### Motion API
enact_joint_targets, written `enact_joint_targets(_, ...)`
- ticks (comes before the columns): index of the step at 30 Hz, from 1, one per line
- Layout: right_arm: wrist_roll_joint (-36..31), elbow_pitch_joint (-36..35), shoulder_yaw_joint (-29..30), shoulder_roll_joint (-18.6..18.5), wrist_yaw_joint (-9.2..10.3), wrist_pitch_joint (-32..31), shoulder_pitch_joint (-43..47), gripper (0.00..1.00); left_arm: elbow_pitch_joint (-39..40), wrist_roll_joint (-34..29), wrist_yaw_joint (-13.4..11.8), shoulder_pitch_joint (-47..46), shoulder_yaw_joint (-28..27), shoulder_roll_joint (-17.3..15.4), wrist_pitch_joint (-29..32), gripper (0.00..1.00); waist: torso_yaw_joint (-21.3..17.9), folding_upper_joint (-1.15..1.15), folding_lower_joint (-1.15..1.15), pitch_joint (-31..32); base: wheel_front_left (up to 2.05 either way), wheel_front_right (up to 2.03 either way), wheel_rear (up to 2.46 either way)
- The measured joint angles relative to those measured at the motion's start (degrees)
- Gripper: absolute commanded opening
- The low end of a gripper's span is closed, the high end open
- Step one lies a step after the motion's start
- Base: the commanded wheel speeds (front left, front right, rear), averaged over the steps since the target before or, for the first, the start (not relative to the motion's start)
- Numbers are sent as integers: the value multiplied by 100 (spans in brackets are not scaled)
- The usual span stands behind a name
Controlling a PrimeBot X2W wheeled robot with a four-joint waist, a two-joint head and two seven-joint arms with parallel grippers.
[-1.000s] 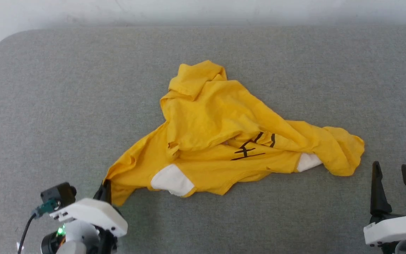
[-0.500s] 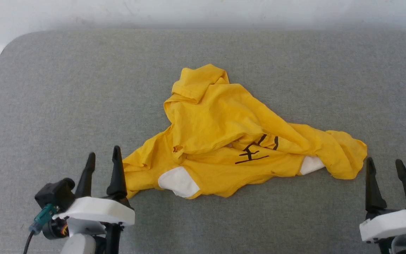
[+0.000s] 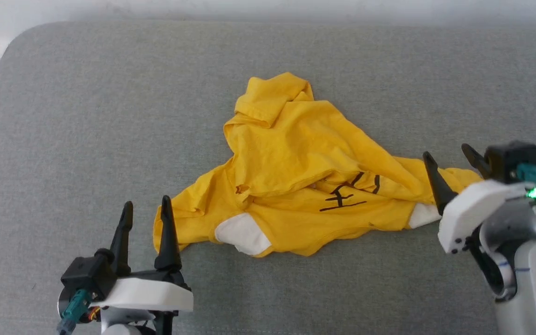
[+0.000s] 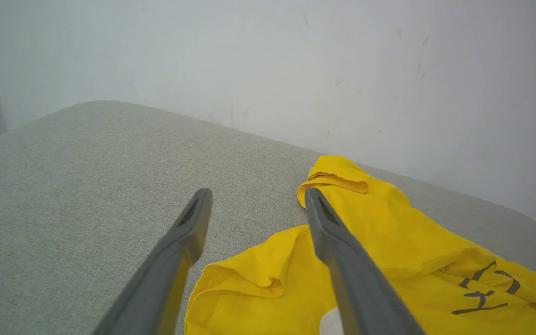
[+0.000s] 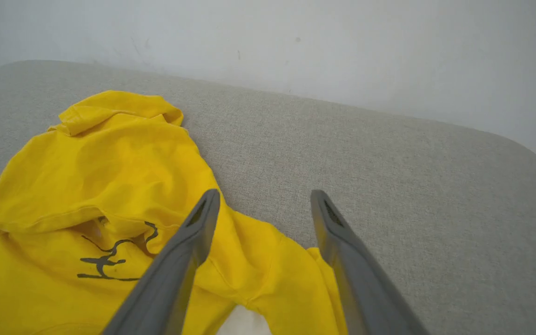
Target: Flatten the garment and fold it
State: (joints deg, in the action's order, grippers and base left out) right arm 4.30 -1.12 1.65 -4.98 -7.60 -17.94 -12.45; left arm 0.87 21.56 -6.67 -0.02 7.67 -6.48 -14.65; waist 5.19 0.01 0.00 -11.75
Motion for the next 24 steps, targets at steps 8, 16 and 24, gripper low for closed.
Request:
enact_joint_targets(8, 328, 582, -580, -753, 0, -1700, -756, 100, -22, 3, 0, -20, 109, 92, -1, 100, 288, 0, 0, -133, 0, 0, 0)
enact_joint_targets(16, 422, 1428, -948, -920, 0, -2054, -845, 0, -132, 3, 16, -81, 176, 110, -7, 100, 640, 0, 0, -223, 0, 0, 0)
enact_joint_targets(24, 538, 1711, -948, -833, 0, -1532, -1099, 0, -256, -5, 58, -153, 242, 116, -7, 100, 758, 0, 0, -127, 0, 0, 0)
